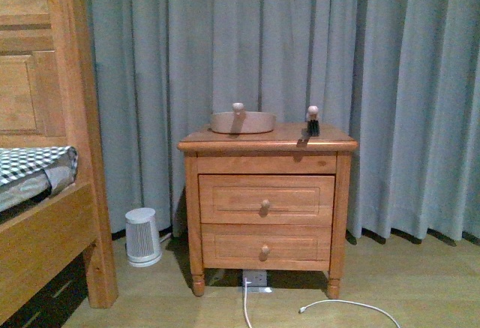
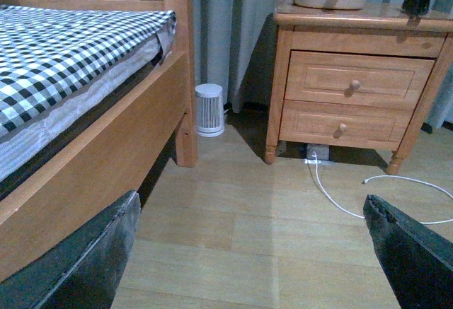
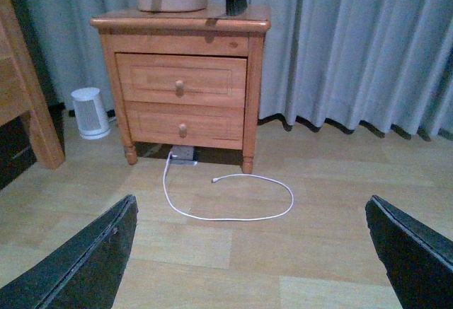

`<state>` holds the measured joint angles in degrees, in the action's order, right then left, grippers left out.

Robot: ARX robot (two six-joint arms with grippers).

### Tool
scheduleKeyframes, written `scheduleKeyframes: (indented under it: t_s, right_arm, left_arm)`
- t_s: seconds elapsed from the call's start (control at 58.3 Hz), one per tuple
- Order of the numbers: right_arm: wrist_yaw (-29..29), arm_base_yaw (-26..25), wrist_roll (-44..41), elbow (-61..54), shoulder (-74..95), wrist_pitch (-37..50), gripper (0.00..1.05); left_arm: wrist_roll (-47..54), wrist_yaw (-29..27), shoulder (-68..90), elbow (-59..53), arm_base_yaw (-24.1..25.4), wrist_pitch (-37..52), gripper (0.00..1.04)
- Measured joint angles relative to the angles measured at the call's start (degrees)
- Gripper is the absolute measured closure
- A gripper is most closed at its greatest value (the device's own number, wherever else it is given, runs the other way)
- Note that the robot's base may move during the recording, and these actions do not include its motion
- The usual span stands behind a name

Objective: Clean up trash

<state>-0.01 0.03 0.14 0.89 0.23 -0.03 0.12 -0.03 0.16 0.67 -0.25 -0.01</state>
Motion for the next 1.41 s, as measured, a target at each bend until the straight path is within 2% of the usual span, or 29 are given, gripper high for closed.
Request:
scheduleKeyframes:
  t_s: [1.407]
  right_arm:
    - [0.0, 0.0, 0.0, 0.0, 0.0, 0.0, 0.07]
  left_arm:
    - [0.0, 0.02, 0.0, 0.0, 0.0, 0.0, 0.08]
